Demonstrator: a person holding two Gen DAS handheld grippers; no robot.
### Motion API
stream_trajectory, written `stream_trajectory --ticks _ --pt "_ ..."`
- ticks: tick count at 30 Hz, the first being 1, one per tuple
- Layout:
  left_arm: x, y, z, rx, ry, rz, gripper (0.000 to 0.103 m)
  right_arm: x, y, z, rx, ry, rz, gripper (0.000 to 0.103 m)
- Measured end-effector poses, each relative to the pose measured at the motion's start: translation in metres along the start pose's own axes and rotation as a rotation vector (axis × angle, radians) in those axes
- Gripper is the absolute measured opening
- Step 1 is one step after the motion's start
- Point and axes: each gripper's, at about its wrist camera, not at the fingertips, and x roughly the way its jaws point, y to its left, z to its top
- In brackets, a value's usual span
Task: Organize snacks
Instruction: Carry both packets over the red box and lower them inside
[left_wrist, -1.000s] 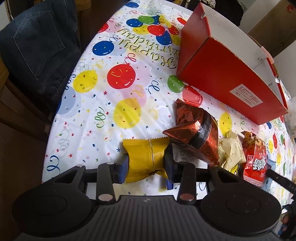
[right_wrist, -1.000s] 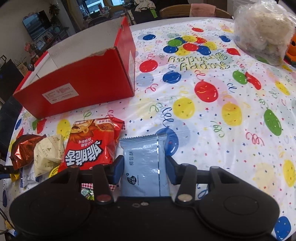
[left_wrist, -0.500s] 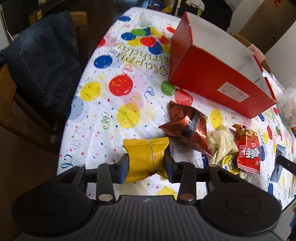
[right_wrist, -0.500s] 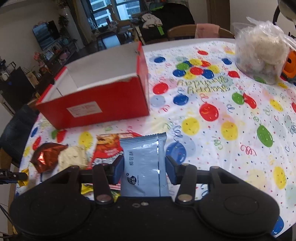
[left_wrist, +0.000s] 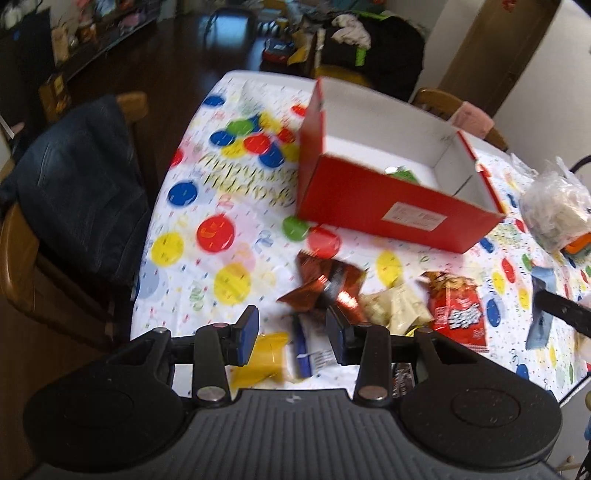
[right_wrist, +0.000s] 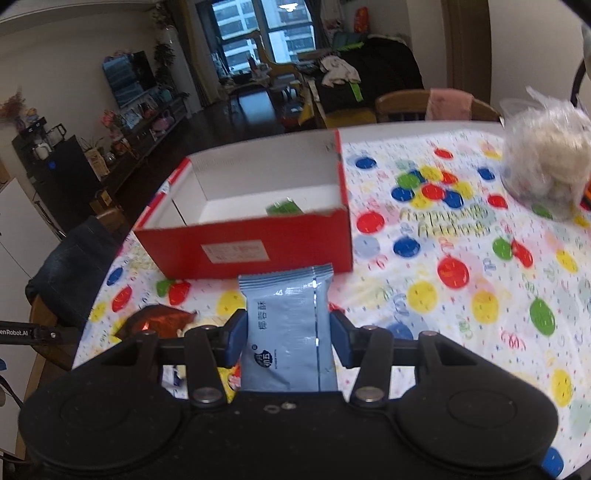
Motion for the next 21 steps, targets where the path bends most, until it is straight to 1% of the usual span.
stream_trajectory --ticks 2,3,7,9,13,14,15,16,17,19,21 --pt "-0.004 -0.005 0.003 0.023 -0.016 -0.009 0.039 -0.002 0.004 0.005 -0.007 -0.017 0.003 0.046" --pt "-0.003 -0.007 0.005 0.032 -0.016 -0.002 0.039 -0.004 0.006 0.008 -0.012 -0.026 0.002 0.046" --pt "0.012 0.003 0.002 0.02 0.05 0.016 0.039 -0.008 0.01 0.009 -0.009 -0.039 0.015 0.046" --pt "0.021 0.011 -0.004 -0.003 0.095 0.023 0.039 -0.006 0.011 0.006 -0.007 -0.031 0.015 0.046" --pt "0.037 0.027 -0.016 -0.06 0.15 0.049 0.04 0.0 0.013 -0.006 0.01 -0.003 0.022 0.046" --pt "0.041 0.031 -0.018 -0.073 0.162 0.056 0.042 0.001 0.013 -0.008 0.012 0.005 0.022 0.046" --pt "0.045 0.035 -0.019 -0.086 0.172 0.063 0.05 0.002 0.013 -0.011 0.014 0.012 0.023 0.046" --pt "0.05 0.039 -0.021 -0.106 0.184 0.067 0.056 0.003 0.014 -0.013 0.015 0.02 0.024 0.046" --pt "0.054 0.042 -0.023 -0.124 0.19 0.066 0.064 0.003 0.014 -0.015 0.016 0.025 0.024 0.046" --pt "0.062 0.047 -0.025 -0.147 0.199 0.071 0.065 0.004 0.015 -0.018 0.017 0.032 0.022 0.046" --pt "0.068 0.046 -0.027 -0.14 0.209 0.09 0.064 0.004 0.015 -0.02 0.018 0.035 0.019 0.046"
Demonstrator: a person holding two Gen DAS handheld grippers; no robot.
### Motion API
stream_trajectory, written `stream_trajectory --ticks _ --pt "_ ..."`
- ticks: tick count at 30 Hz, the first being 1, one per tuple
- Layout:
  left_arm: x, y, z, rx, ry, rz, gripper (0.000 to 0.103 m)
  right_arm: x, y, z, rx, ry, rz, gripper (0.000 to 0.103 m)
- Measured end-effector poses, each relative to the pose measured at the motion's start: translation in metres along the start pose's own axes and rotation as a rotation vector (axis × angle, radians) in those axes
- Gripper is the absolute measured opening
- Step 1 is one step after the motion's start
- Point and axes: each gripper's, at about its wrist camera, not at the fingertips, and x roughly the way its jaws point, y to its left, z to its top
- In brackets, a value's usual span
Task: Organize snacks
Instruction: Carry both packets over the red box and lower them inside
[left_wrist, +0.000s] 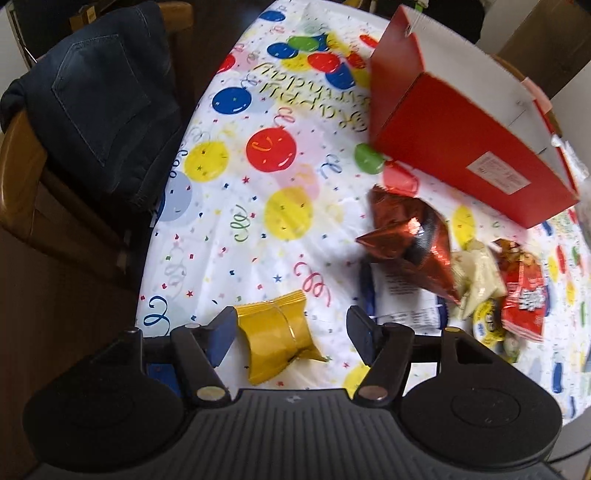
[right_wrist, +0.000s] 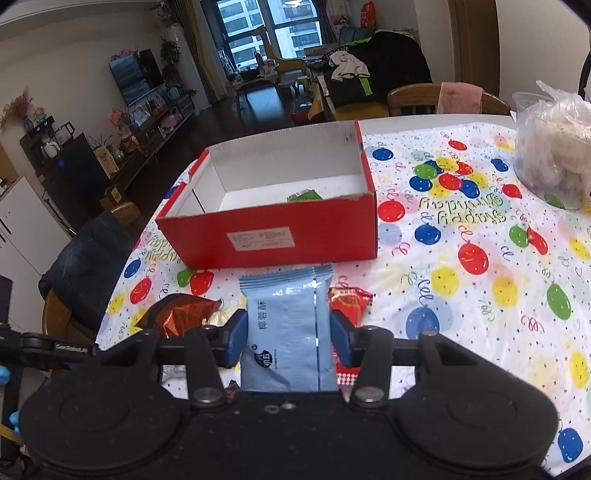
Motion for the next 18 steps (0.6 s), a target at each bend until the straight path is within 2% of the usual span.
stream_trajectory --ticks 3,6,8,18 --pt "0.007 -0.005 -0.002 0.017 0.011 0.014 0.062 -0.002 -0.001 -0.001 0.002 0.0 -0.007 0.046" --pt "0.012 -0.009 -0.003 0.035 0.02 0.025 0.05 -0.002 -0.002 -0.002 0.004 0.004 -0.013 0.046" --pt "0.016 -0.009 -0.004 0.036 0.029 0.036 0.046 -0.001 -0.002 -0.003 0.005 0.008 -0.016 0.046" --pt "0.011 -0.011 -0.011 0.071 0.001 0.037 0.038 0.002 -0.003 -0.006 0.007 0.017 -0.024 0.046"
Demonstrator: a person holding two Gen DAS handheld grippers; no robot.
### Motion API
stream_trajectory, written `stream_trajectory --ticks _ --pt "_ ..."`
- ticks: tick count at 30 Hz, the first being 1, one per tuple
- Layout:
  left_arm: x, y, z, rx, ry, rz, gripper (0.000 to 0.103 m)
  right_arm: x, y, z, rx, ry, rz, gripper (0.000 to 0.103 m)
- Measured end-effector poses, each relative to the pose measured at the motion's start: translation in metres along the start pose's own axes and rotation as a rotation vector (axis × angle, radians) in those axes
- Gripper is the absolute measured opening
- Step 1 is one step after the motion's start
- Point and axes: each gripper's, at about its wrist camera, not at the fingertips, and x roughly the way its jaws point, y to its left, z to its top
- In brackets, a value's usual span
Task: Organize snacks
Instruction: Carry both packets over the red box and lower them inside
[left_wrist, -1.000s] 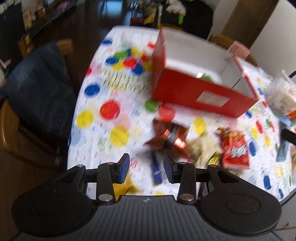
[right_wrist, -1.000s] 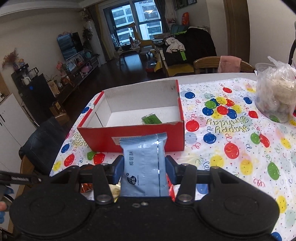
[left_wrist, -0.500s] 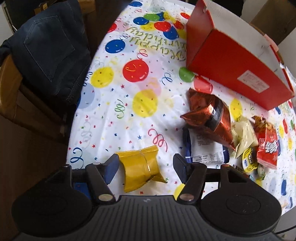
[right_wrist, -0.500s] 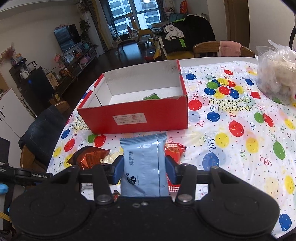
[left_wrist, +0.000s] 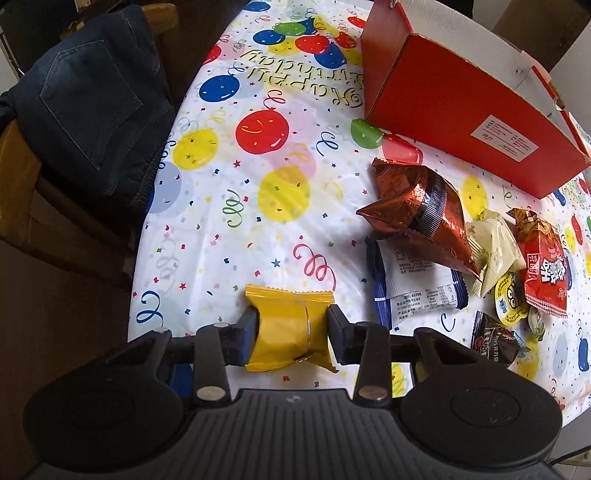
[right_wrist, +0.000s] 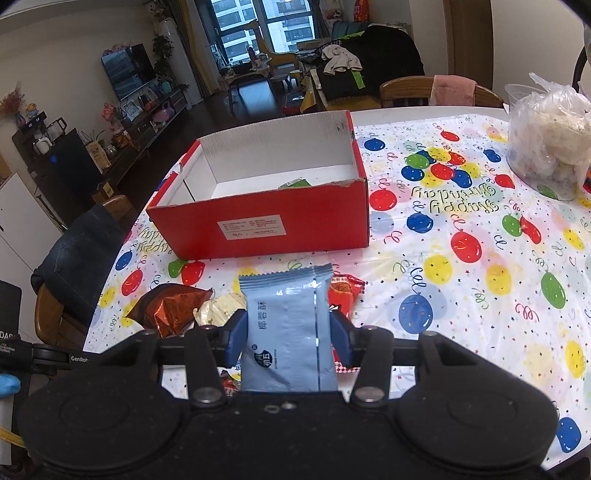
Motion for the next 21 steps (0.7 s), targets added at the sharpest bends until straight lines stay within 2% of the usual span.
stream_trajectory --ticks 4,10,15,21 --pt "-0.008 0.003 -0.001 -0.011 -0.014 -0.023 0.038 -0.001 0.0 0.002 0.004 -0.003 -0.001 0.046" --pt "-0.038 -0.005 0.006 0.006 -0.086 -0.056 0.038 -0.003 0.003 0.014 -0.012 -0.024 0.005 0.046" --pt "-0.067 -0.018 0.023 0.018 -0.161 -0.085 0.038 -0.002 0.004 0.032 -0.032 -0.044 0.015 0.046" --pt "-0.085 -0.04 0.052 0.05 -0.213 -0.109 0.038 0.007 0.0 0.061 -0.061 -0.061 0.021 0.046"
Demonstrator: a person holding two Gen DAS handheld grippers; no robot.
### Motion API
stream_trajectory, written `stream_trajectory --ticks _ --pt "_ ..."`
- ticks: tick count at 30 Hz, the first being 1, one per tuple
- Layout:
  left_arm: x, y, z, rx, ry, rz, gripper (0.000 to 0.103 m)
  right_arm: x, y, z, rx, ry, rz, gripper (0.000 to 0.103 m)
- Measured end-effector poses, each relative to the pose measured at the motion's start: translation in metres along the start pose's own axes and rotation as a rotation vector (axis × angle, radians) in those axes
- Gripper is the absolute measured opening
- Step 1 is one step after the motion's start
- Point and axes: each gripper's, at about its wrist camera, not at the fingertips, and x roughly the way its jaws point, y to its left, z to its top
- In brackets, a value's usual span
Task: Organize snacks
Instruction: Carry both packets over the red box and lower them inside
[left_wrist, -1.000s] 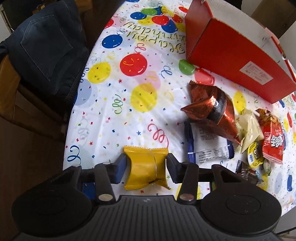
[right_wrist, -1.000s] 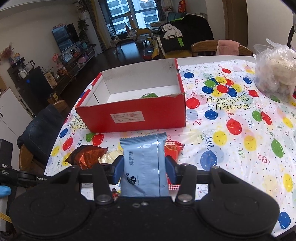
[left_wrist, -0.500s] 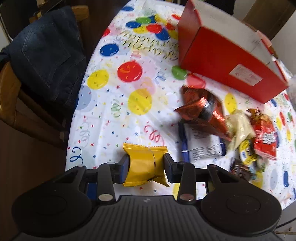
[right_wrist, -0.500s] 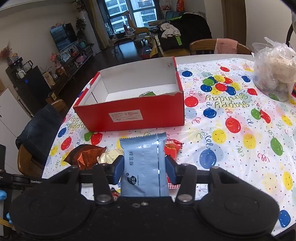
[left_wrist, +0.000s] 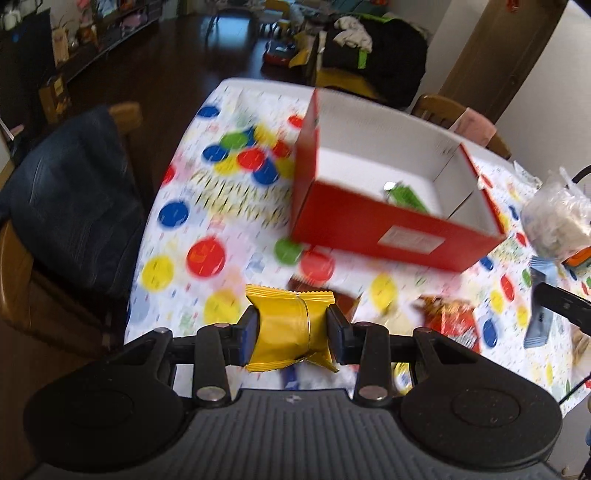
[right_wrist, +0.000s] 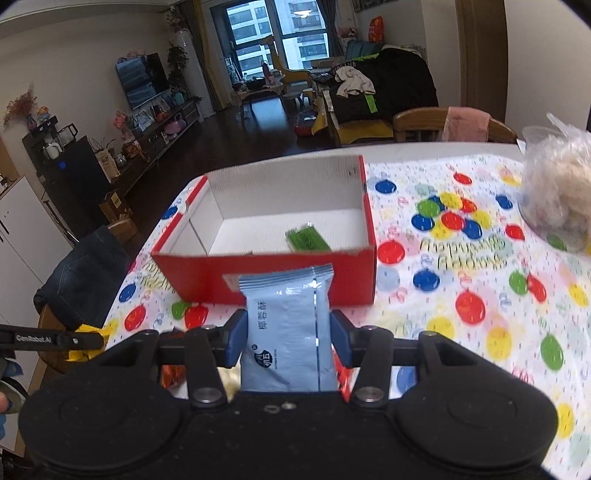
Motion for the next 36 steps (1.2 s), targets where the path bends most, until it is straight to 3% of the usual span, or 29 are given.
stream_trajectory --ticks 10,15,30,36 --pt "0.006 -0.044 0.059 0.086 -0.052 -0.004 0.038 0.027 -0.013 0.062 -0.04 -0.036 0.025 0.046" --pt "0.024 -0.061 0.091 0.1 -0.053 0.01 0.038 0.053 -0.017 0.088 -0.053 -0.011 0.034 0.046" --pt "0.113 -0.088 0.163 0.163 0.036 0.084 0.038 0.155 -0.015 0.124 -0.112 0.182 0.033 0.046" --pt "0.151 -0.096 0.178 0.198 0.131 0.126 0.038 0.196 -0.013 0.127 -0.116 0.268 0.026 0.046"
